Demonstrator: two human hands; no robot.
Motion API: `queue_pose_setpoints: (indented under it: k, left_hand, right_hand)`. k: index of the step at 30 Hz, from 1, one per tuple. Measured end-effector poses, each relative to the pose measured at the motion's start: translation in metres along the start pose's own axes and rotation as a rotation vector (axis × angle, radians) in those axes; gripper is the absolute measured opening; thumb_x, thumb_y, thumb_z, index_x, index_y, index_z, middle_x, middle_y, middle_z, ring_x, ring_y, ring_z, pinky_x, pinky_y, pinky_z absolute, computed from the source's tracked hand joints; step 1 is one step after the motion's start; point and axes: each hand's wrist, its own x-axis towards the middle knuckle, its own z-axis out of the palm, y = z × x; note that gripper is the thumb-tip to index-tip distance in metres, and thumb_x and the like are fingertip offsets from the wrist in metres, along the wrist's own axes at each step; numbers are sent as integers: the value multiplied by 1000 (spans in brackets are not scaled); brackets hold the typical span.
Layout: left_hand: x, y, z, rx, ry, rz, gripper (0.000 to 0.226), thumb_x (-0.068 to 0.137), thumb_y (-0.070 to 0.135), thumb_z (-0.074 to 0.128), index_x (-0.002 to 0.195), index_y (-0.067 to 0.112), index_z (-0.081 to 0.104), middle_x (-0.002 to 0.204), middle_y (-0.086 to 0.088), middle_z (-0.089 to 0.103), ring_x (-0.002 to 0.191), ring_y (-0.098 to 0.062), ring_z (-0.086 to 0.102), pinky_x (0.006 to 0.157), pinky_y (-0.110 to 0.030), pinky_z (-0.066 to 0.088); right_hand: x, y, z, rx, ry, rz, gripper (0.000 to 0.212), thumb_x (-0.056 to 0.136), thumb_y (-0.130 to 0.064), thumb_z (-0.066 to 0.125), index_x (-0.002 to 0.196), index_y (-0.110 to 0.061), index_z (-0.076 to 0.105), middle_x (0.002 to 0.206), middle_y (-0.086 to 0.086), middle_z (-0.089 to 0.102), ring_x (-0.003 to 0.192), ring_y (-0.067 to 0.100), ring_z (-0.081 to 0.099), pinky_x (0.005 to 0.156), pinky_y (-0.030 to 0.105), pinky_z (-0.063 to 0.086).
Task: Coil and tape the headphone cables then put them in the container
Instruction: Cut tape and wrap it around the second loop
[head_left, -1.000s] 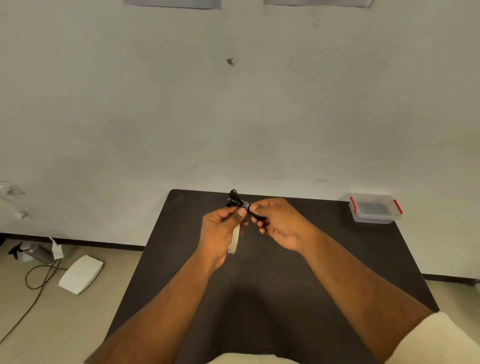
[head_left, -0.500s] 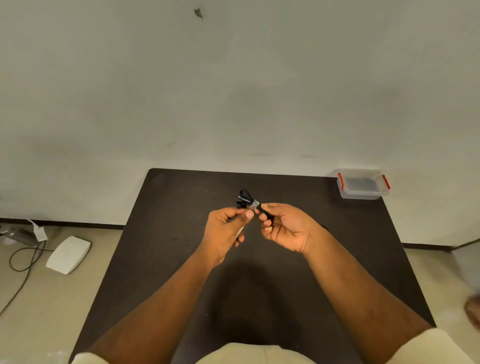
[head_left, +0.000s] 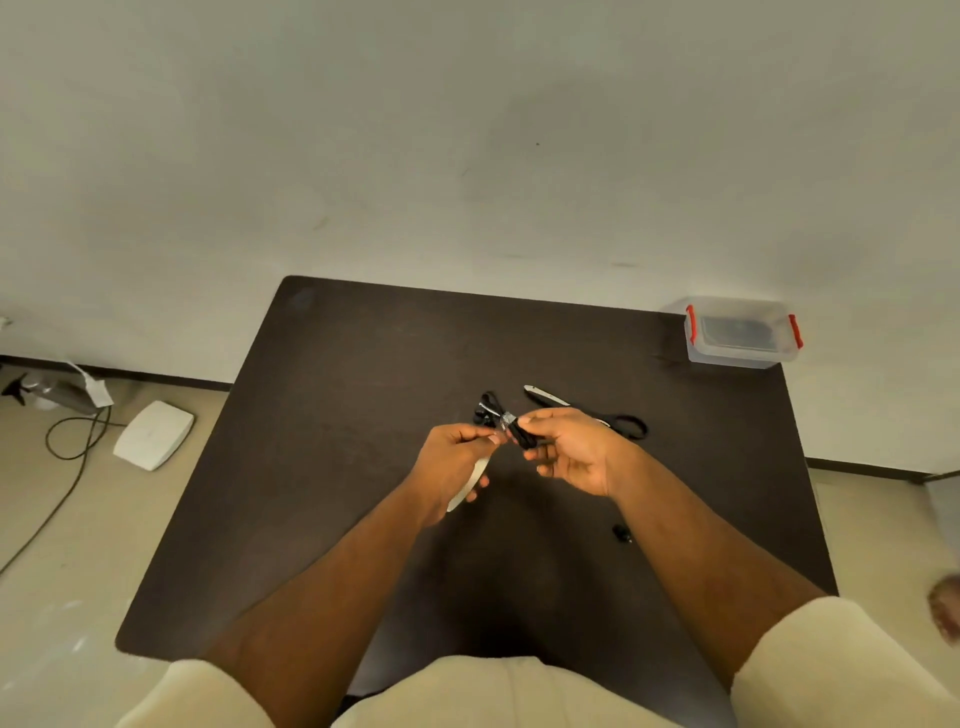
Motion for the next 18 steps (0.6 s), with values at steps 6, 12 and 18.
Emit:
queue_pose_setpoints:
  k: [6, 12, 18]
  left_hand:
    - [22, 1, -1, 30, 64, -78, 12, 87, 17, 67, 92, 9, 74, 64, -2, 62, 45, -15, 52, 38, -22, 37]
    - [48, -6, -3, 153, 17, -294, 15, 84, 14, 65, 96, 6, 72, 84, -12, 64, 52, -17, 57, 41, -22, 42]
    - [67, -16, -1, 98, -3, -435, 21, 83, 10, 65, 100, -2, 71, 75, -9, 62, 51, -17, 56, 41, -23, 40]
  right_hand:
    - [28, 5, -12, 23, 3, 19, 13, 97, -20, 54, 92, -14, 64, 79, 3, 66, 57, 11, 53, 52, 25, 38]
    - [68, 22, -18, -134, 82, 47, 16, 97, -16, 52, 83, -15, 58, 75, 4, 62, 56, 9, 48, 51, 21, 38]
    - [102, 47, -16, -205, 138, -43, 13, 96, -13, 54, 87, -12, 62, 78, 4, 60, 59, 12, 54, 54, 21, 51]
